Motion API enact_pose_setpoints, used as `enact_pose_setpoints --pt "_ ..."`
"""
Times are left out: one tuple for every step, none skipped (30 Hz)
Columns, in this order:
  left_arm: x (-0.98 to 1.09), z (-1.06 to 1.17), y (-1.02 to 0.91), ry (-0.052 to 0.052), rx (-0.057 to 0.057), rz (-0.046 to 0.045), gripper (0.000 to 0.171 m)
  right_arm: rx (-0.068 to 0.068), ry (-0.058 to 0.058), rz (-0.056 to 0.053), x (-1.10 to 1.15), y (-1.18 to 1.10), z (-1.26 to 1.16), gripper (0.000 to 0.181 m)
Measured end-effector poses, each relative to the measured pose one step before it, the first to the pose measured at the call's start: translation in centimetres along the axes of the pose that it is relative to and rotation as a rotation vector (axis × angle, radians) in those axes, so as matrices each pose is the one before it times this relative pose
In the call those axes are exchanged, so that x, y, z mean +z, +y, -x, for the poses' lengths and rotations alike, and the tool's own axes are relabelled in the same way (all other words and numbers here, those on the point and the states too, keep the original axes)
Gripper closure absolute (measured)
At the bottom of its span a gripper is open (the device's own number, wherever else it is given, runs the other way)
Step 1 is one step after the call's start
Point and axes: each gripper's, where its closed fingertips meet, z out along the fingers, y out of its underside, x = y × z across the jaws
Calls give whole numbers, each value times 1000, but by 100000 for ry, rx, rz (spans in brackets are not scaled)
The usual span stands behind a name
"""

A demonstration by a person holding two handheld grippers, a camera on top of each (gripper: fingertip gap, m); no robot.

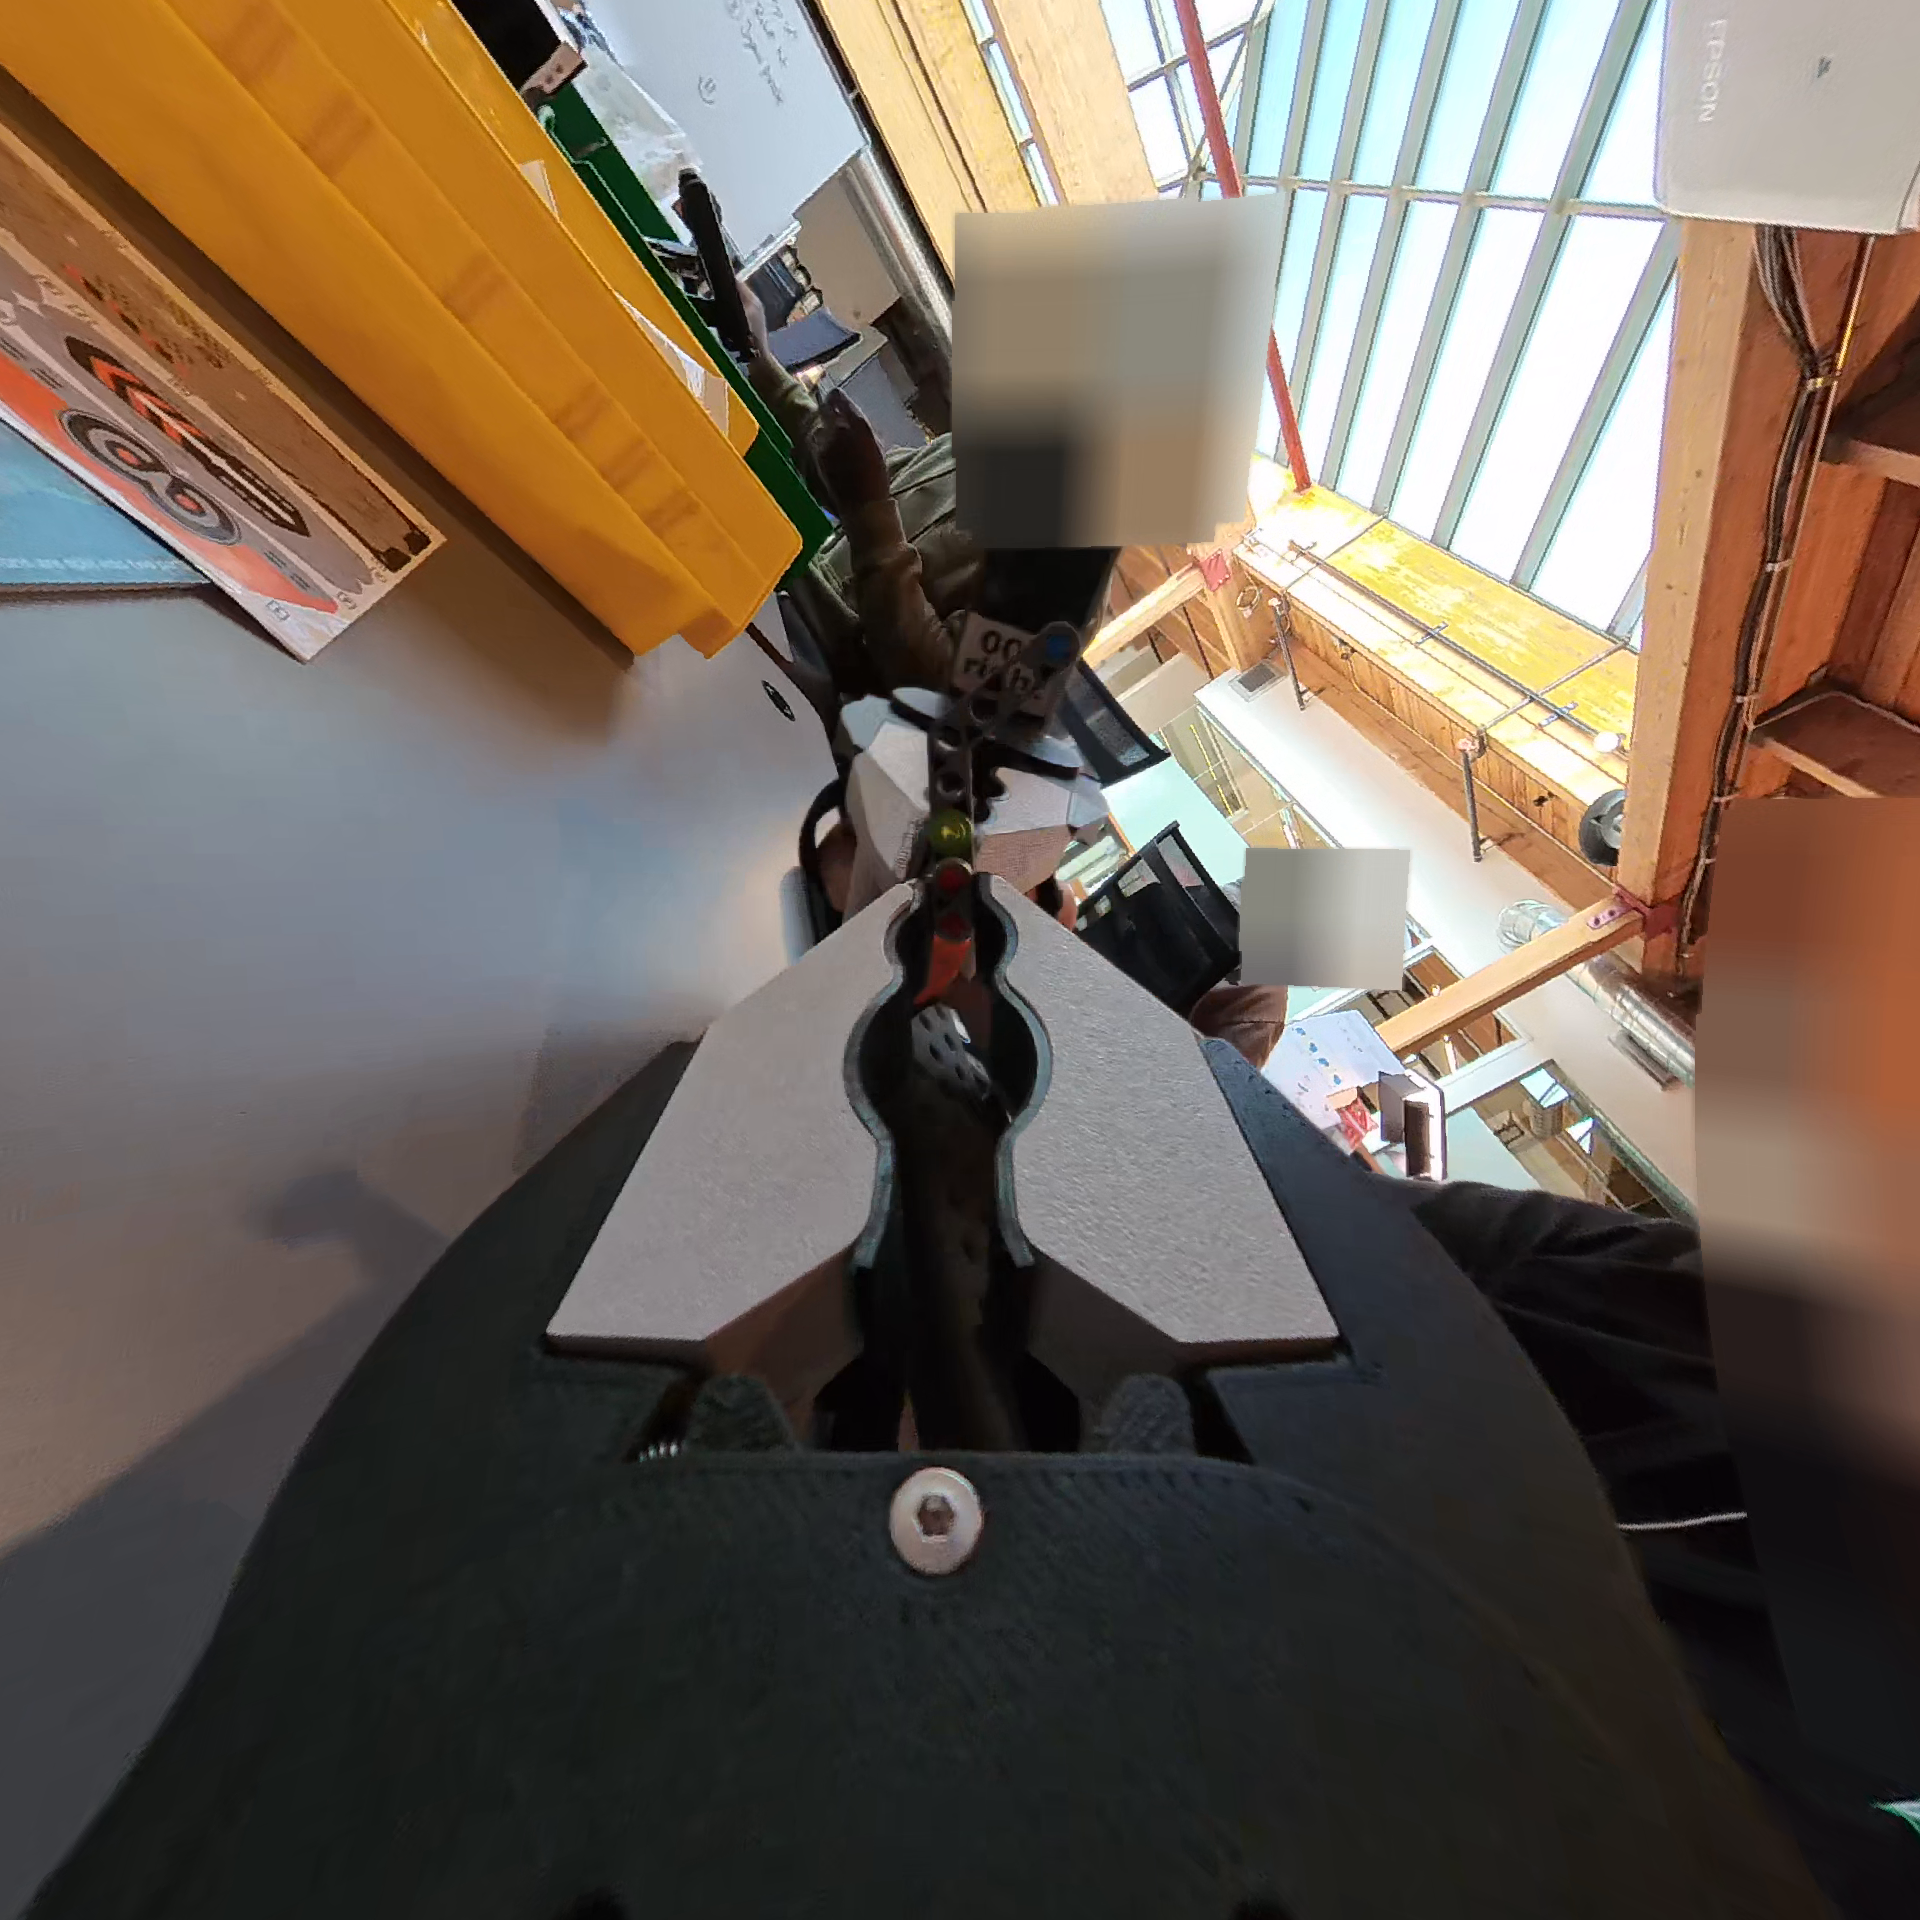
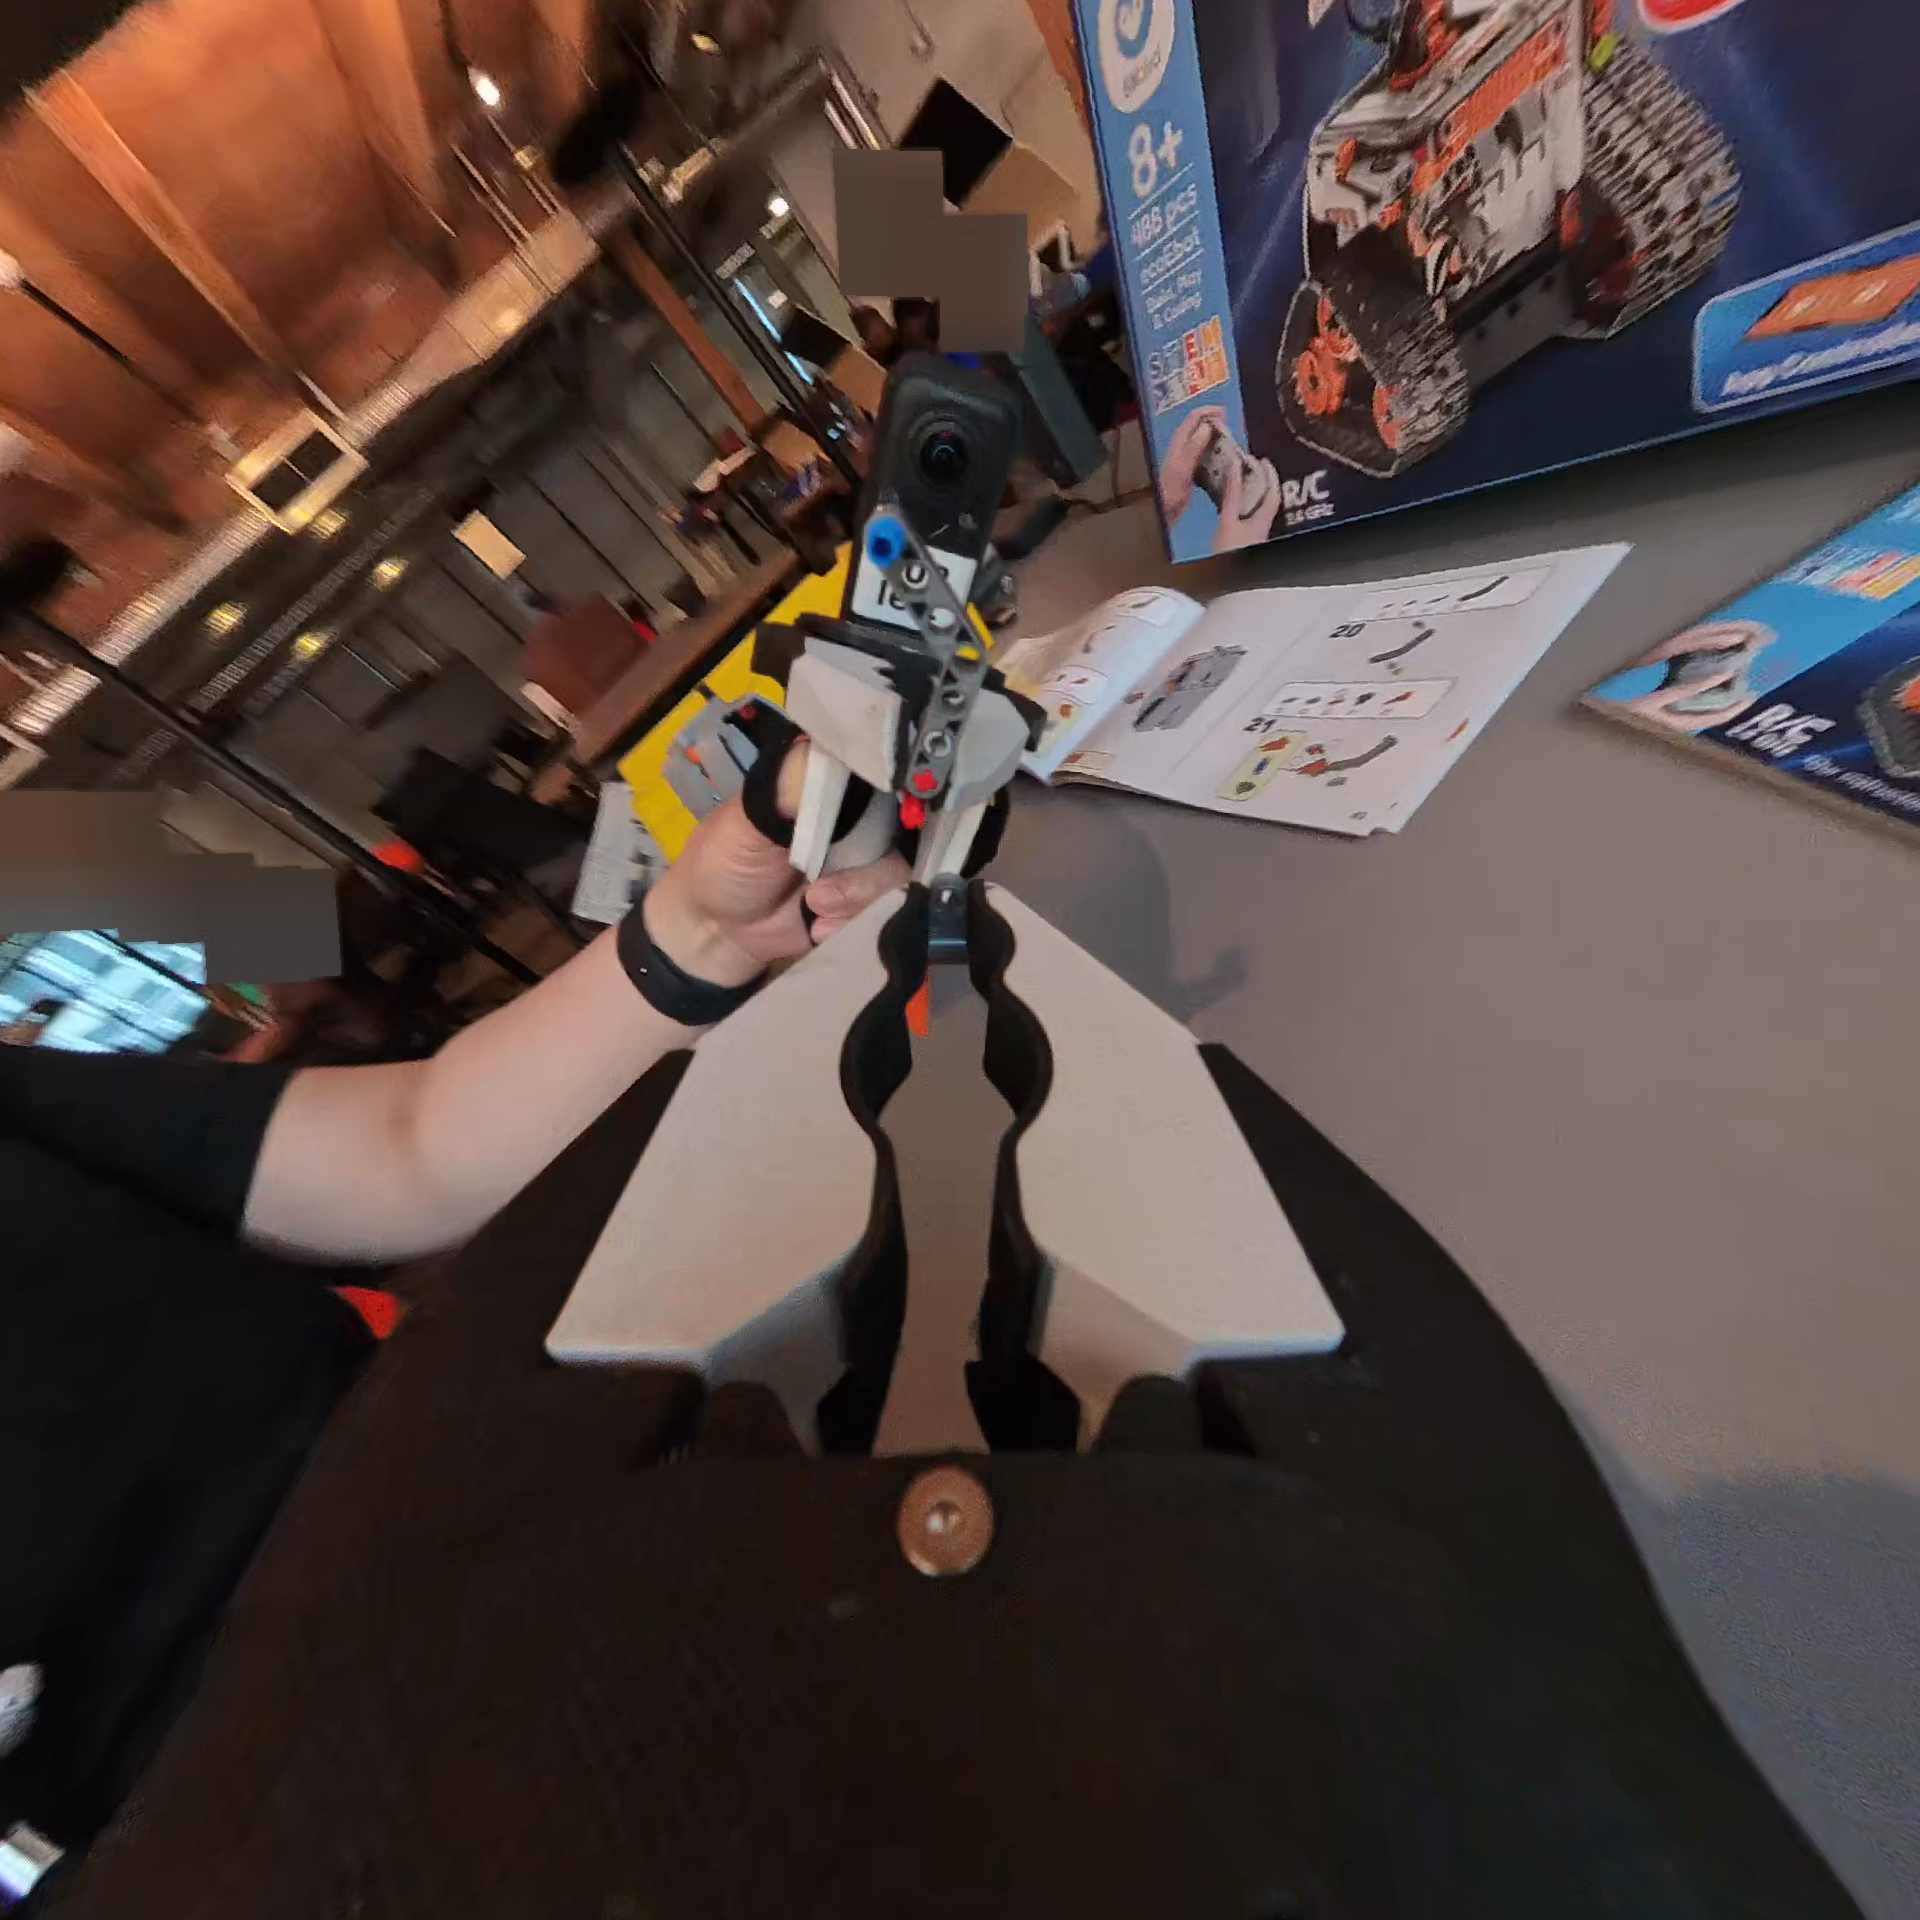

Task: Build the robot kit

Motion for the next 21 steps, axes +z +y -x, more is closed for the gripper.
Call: enact_pose_setpoints --pt "30 -28 66 -9 368 -107 166 3329 -4508 -2203 207 284 -3 174" --pt "49 -74 106 515 -64 201 166 2132 -4813 -3376 98 18 247 174" --pt "76 1 183 -23 -116 822 166 2516 -3354 -2643 21 -176 274 175" --pt "93 76 178 -651 313 951 166 607 -2288 -617 13 -167 382 174" --pt "115 29 98 -445 678 701 166 -1098 -659 -1018 -8 -216 216 174" --pt "115 -13 55 -21 485 485 166 -343 259 -1070 16 -49 -42 174" --pt "98 -1 -12 57 293 -68 166 1187 -1306 1120 98 326 50 174" --pt "88 2 -55 163 292 -525 166 964 -863 171 48 82 63 174" --pt "87 -3 2 339 74 -283 166 -658 401 -1538 -71 -215 20 175" --pt "49 -39 21 495 -55 -162 166 -164 1448 -16 -89 27 -240 175" --pt "54 -58 65 516 60 239 166 830 -96 592 -30 154 -106 175" --pt "58 -25 68 52 108 277 166 1603 -1961 -1158 -38 -156 177 175" --pt "19 -11 -20 -110 214 -293 166 1397 -1130 -337 -28 -34 61 175" --pt "45 -46 20 35 490 -130 166 696 1014 286 -30 78 -255 175" --pt "56 9 87 -95 156 160 166 581 -242 -794 -63 -105 -26 175" --pt "38 66 58 -256 -92 4 166 1122 -1311 -819 -55 -131 126 175" --pt "53 -52 4 476 -173 -347 166 1414 -955 -55 -23 21 -2 175" --pt "40 35 -12 -139 -4 -426 166 1836 -806 -454 -39 -30 -59 175" --pt "12 61 26 -487 430 -57 166 1918 -597 -323 -11 -6 -96 175" --pt "-24 128 12 -976 429 -6 166 1502 77 212 21 102 -161 175" --pt "-49 185 18 -1424 692 -40 166 428 887 190 6 70 -209 175"
